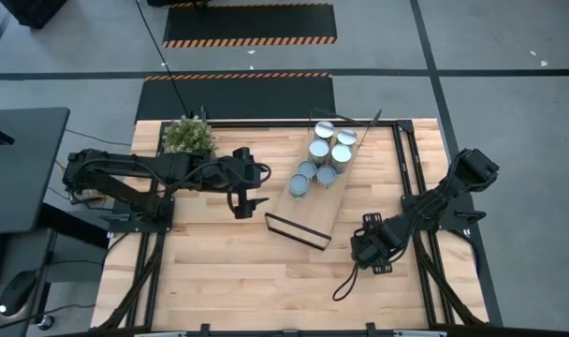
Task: Pick and place cans onto a shelf
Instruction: Put the canned tuna on the shelf
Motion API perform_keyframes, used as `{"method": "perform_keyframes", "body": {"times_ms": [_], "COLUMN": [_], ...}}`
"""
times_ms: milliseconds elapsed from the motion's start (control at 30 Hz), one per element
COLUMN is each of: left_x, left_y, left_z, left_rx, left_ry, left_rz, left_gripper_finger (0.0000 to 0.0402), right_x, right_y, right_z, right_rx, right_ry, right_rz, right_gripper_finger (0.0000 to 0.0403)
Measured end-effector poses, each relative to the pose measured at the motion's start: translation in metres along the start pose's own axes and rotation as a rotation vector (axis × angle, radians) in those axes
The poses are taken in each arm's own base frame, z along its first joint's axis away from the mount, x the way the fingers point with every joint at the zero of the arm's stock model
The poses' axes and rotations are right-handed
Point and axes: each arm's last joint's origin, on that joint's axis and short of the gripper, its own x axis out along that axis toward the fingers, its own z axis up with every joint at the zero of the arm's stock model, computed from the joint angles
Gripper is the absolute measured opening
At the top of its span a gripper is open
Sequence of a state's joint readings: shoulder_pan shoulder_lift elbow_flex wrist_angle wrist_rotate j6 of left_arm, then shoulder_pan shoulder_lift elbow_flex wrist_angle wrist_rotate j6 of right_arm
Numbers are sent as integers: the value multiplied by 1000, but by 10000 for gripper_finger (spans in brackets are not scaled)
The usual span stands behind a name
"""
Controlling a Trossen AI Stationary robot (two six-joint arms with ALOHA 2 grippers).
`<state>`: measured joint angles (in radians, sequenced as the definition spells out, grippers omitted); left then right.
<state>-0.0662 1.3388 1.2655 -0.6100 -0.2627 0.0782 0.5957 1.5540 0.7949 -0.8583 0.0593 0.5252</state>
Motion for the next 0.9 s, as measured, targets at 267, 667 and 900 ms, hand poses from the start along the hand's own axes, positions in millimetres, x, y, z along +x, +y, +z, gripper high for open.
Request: {"method": "perform_keyframes", "body": {"times_ms": [267, 667, 900], "left_x": [-8, -22, -24], "left_y": [-5, -18, -23], "left_z": [2, -2, -4], "left_rx": [-9, -28, -27], "left_ry": [-34, -13, 4], "left_rz": [-17, -72, -86], "left_gripper_finger": [377, 377, 377], "right_x": [2, -54, -53], "right_y": [-3, -46, -72], "right_z": [-5, 4, 36], "right_rx": [-22, 139, 91], "right_ry": [-22, -434, -566], "right_rz": [-16, -137, -134], "right_gripper_finger": [288, 320, 311]}}
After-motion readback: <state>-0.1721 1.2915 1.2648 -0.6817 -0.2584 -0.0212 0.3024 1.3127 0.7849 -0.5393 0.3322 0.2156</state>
